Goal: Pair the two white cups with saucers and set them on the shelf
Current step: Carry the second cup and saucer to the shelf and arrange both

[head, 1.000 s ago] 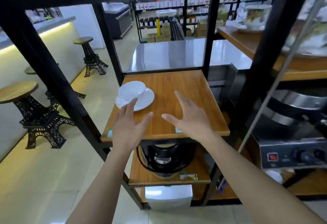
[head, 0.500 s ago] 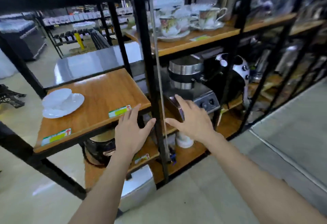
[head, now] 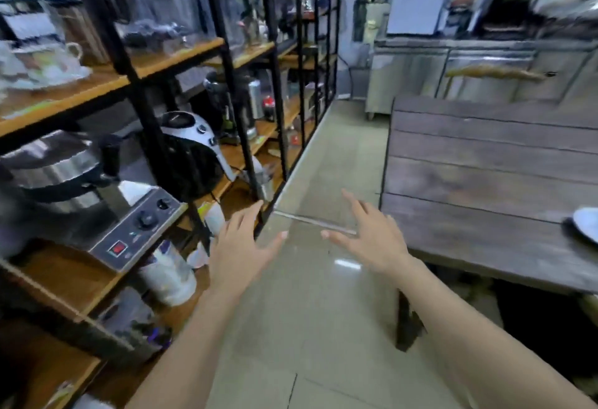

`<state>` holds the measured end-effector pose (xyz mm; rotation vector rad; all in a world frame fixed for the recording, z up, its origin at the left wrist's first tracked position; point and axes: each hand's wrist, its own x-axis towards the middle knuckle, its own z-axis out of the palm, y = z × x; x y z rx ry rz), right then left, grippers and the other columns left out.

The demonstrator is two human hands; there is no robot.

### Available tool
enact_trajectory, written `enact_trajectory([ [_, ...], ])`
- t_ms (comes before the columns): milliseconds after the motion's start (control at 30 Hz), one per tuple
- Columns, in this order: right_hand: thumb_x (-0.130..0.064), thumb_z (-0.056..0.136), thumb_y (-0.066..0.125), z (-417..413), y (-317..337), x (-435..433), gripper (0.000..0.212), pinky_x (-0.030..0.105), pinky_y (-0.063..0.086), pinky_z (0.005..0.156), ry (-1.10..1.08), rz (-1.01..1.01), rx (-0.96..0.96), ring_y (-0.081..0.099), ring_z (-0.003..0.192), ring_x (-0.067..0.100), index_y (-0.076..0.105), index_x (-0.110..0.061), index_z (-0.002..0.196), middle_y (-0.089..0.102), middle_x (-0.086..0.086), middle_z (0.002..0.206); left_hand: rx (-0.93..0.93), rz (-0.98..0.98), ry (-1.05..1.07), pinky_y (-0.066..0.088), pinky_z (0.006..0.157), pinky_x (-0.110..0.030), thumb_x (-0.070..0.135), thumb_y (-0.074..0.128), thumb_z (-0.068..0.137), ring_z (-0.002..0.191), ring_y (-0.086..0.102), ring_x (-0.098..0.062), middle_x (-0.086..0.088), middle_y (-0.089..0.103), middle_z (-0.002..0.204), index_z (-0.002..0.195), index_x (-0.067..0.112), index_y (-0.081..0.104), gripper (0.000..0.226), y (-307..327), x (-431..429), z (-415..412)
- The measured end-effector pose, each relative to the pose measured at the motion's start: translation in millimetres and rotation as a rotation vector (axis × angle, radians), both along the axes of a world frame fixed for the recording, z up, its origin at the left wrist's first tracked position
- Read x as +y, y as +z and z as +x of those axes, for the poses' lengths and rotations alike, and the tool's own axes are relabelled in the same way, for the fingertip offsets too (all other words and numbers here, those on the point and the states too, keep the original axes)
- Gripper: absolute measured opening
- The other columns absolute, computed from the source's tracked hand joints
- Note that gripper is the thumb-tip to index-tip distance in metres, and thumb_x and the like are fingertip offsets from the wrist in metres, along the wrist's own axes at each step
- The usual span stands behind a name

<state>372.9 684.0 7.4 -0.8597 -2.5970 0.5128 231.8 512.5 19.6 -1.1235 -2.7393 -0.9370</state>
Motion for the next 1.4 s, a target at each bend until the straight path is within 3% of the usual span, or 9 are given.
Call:
enact_trajectory([
  [300,-0.072,0.077,0.04,158.6,-18.8,176.4,0.086,0.048,0.033,0.099,-0.303,0.033,-0.019,0.044,0.124,0.029,0.013,-0.03,0.147,0.046,0.008,0.137,-0.07,0.003,-0.351,0.035,0.102,-0.038,0.051,0.062,0.079,0.127,0.044,-0.028,-0.008,0.048,0.139,0.141,0.022,0.038,0.073,-24.7,240.2,124.2],
  [567,-0.068,0.078,0.048,267.5,-30.3,268.0,0.085,0.042,0.036,0.093,-0.598,-0.007,-0.032,0.049,0.114,0.026,0.016,-0.03,0.147,0.052,0.006,0.125,-0.102,-0.055,-0.599,0.035,0.104,-0.045,0.067,0.047,0.077,0.132,0.036,-0.024,0.003,0.041,0.145,0.142,0.036,0.028,0.075,-44.7,375.2,205.2],
  [767,-0.066,0.078,0.049,322.1,-41.4,321.8,0.082,0.042,0.033,0.094,-0.797,-0.05,-0.051,0.044,0.123,0.025,0.019,-0.029,0.145,0.045,0.004,0.138,-0.122,-0.086,-0.751,0.027,0.107,-0.039,0.062,0.051,0.079,0.134,0.033,-0.021,0.002,0.04,0.146,0.142,0.035,0.03,0.072,-59.9,470.1,252.3],
  [900,-0.064,0.078,0.051,351.2,-44.4,350.6,0.079,0.043,0.034,0.091,-0.917,-0.126,-0.053,0.049,0.116,0.027,0.021,-0.03,0.143,0.049,0.004,0.132,-0.169,-0.141,-0.844,0.03,0.105,-0.041,0.063,0.051,0.078,0.132,0.036,-0.023,0.002,0.04,0.146,0.142,0.035,0.029,0.073,-66.2,524.9,279.8],
  [1067,-0.067,0.078,0.05,380.3,-47.8,387.4,0.085,0.044,0.031,0.1,-1.049,-0.265,0.023,0.043,0.125,0.025,0.018,-0.026,0.146,0.043,0.007,0.141,-0.24,-0.18,-0.948,0.03,0.108,-0.043,0.059,0.054,0.079,0.132,0.034,-0.023,0.001,0.038,0.145,0.143,0.031,0.03,0.074,-67.5,583.1,311.5],
  [1267,-0.068,0.077,0.051,397.4,-71.6,421.0,0.088,0.045,0.034,0.101,-1.053,-0.407,0.016,0.043,0.127,0.024,0.018,-0.026,0.146,0.04,0.007,0.144,-0.192,-0.298,-0.951,0.029,0.105,-0.041,0.062,0.053,0.078,0.133,0.032,-0.022,0.001,0.035,0.148,0.144,0.031,0.025,0.078,-86.2,620.6,330.1],
  [1333,-0.069,0.075,0.053,401.6,-81.4,430.9,0.086,0.044,0.039,0.097,-1.054,-0.5,0.043,0.046,0.123,0.024,0.024,-0.025,0.143,0.043,0.006,0.139,-0.19,-0.336,-0.94,0.029,0.105,-0.042,0.063,0.052,0.077,0.134,0.032,-0.022,0.001,0.034,0.148,0.145,0.031,0.024,0.08,-97.2,624.5,336.0],
  [1400,-0.068,0.074,0.054,404.4,-95.2,435.7,0.068,0.036,0.04,0.083,-1.03,-0.588,0.061,0.05,0.105,0.02,0.042,-0.024,0.123,0.048,0.004,0.117,-0.208,-0.39,-0.92,0.029,0.105,-0.042,0.064,0.052,0.077,0.135,0.031,-0.023,-0.001,0.033,0.15,0.146,0.03,0.021,0.082,-110.0,625.2,340.3],
])
